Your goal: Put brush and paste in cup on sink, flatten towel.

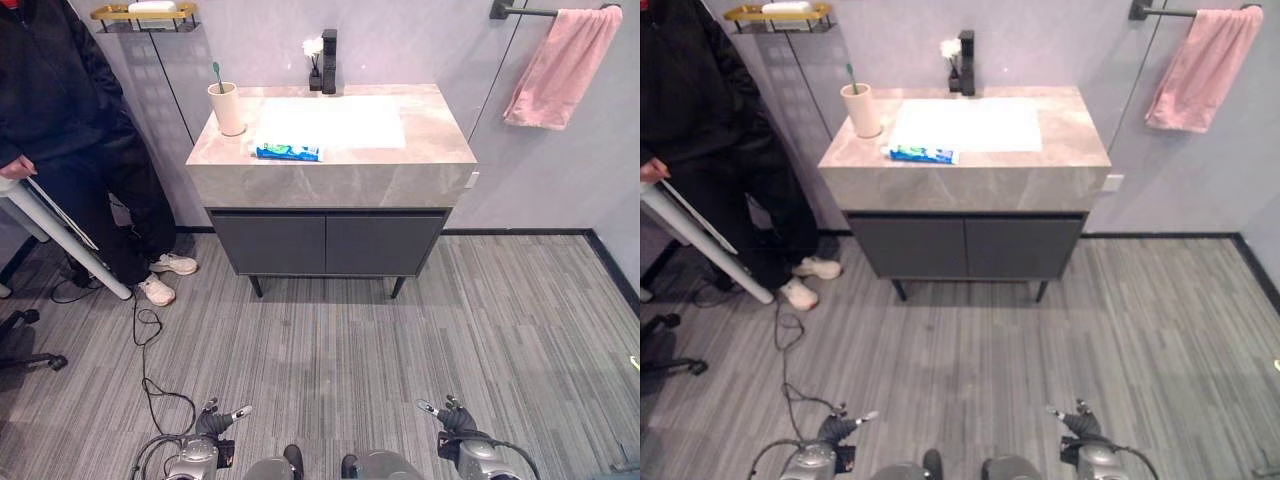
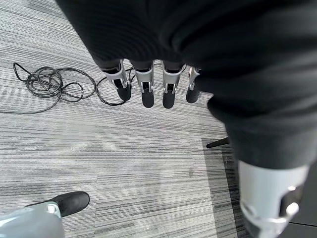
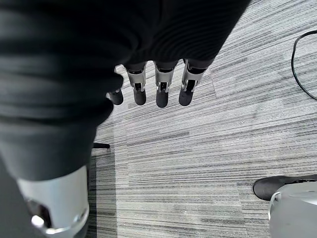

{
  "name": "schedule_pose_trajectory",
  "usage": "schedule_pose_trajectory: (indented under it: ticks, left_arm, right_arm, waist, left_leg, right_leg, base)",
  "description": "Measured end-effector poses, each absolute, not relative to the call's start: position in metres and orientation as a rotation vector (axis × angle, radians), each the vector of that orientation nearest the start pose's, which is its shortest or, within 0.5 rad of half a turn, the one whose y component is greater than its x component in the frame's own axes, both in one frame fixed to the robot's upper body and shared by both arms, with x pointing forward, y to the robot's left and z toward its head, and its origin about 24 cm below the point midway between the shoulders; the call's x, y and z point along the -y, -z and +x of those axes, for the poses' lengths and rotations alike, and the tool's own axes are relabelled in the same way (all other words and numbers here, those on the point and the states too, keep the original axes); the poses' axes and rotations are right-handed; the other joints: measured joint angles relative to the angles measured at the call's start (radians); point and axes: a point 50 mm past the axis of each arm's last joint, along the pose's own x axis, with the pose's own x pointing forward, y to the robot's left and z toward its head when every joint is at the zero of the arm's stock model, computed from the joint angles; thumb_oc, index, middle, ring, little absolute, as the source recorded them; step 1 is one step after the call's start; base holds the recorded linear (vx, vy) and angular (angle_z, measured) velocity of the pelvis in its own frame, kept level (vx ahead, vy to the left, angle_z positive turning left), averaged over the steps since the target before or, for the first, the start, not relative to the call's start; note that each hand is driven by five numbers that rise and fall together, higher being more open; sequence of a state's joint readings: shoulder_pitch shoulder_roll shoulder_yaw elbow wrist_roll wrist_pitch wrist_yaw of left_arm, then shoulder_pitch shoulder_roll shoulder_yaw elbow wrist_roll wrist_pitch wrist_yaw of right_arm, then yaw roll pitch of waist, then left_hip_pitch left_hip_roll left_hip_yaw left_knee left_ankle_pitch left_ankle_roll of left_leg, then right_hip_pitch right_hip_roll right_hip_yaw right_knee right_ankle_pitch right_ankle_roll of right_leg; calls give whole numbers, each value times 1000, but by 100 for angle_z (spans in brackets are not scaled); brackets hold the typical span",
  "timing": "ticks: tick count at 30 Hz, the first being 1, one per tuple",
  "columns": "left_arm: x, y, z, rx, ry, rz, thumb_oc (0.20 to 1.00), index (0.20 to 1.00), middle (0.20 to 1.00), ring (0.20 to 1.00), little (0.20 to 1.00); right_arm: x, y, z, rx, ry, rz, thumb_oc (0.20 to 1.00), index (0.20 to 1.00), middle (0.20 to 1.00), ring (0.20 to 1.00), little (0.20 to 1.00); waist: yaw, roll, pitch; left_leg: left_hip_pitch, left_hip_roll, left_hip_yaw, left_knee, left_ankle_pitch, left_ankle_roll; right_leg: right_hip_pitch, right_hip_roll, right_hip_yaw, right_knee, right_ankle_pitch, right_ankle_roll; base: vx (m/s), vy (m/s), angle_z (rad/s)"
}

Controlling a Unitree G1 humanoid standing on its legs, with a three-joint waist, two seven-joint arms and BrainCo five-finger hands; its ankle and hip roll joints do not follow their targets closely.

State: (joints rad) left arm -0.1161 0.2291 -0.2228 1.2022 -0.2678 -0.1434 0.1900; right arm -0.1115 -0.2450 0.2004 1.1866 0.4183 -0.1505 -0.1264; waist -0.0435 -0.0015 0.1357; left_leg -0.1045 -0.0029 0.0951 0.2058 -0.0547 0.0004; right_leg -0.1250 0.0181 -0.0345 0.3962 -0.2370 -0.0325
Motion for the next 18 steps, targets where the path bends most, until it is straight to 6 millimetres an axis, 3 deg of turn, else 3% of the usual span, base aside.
schedule_pose_trajectory:
  ticks: [12, 18]
  left_arm:
    - [-222, 141, 153, -931, -210, 226, 1000, 1000, 1000, 1000, 1000]
    - [-221, 142, 153, -933, -200, 207, 1000, 1000, 1000, 1000, 1000]
  right_arm:
    - [231, 143, 146, -951, 297, -62, 1000, 1000, 1000, 1000, 1000]
    - [232, 145, 140, -977, 300, -64, 1000, 1000, 1000, 1000, 1000]
  waist:
    - [3, 2, -3]
    - [2, -12, -13]
  left_leg:
    - [-1, 0, -1, 1, 0, 0]
    - [1, 1, -1, -1, 0, 1]
  right_leg:
    - [3, 0, -2, -2, 1, 1]
    - [9, 1, -1, -21, 9, 4]
  base:
    - [0, 0, 0]
    - [6, 33, 0]
